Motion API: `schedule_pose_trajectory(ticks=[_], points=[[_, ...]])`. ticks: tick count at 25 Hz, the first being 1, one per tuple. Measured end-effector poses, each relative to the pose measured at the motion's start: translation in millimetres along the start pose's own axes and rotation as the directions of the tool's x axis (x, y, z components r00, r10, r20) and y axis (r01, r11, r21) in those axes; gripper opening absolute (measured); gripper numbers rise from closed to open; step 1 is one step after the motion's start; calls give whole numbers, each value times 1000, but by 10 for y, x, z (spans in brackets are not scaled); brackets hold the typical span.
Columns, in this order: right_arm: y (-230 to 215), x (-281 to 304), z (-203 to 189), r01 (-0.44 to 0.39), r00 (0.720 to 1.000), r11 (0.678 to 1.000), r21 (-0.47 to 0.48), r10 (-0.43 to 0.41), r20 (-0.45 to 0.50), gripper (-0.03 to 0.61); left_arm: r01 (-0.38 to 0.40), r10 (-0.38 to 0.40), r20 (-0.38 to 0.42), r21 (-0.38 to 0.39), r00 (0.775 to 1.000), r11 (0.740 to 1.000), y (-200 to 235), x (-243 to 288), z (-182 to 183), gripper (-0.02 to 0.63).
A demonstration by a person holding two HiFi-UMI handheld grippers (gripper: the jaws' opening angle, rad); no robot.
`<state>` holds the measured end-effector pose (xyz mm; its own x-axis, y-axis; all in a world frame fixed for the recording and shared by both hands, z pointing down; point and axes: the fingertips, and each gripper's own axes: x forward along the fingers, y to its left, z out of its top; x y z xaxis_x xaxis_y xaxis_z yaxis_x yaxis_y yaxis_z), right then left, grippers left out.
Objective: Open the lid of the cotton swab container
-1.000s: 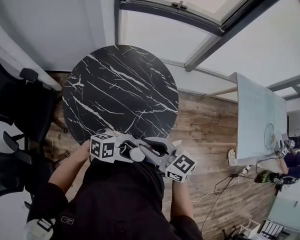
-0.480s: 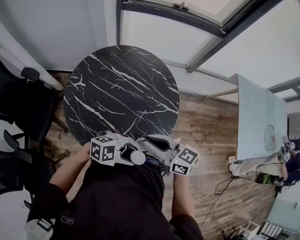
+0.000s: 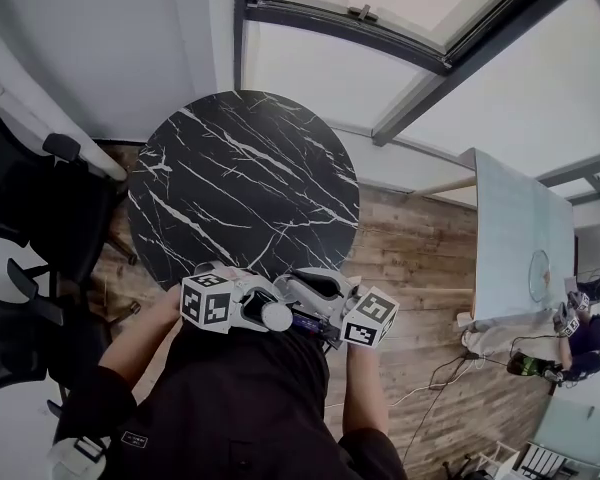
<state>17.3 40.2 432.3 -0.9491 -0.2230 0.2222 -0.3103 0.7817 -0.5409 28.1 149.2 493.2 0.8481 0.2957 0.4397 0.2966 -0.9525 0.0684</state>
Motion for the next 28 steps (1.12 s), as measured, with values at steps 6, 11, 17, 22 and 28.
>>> schedule_pose_trajectory(ticks=[6, 11, 17, 22, 28], points=[[-49, 26, -90, 11, 1000, 1000, 26, -11, -8, 53, -3, 3, 9, 1, 1000, 1000, -15, -17, -5, 250], [-63, -4, -121, 27, 1000, 999, 18, -26, -2, 52, -1, 1, 9, -5, 1000, 1000, -21, 14, -11, 250], [-58, -14, -118, 45, 999, 999, 6, -45, 24, 57, 1, -1, -4, -17, 1000, 1000, -20, 44, -83, 249], [-52, -74, -18, 52, 995, 999, 2, -52, 83, 75, -4, 4, 5, -27, 1000, 1000, 13, 52, -96, 250], [-63, -168, 136, 103, 985, 994, -32, -97, 144, 91, -24, 25, 21, -44, 999, 999, 73, 59, -54, 250]])
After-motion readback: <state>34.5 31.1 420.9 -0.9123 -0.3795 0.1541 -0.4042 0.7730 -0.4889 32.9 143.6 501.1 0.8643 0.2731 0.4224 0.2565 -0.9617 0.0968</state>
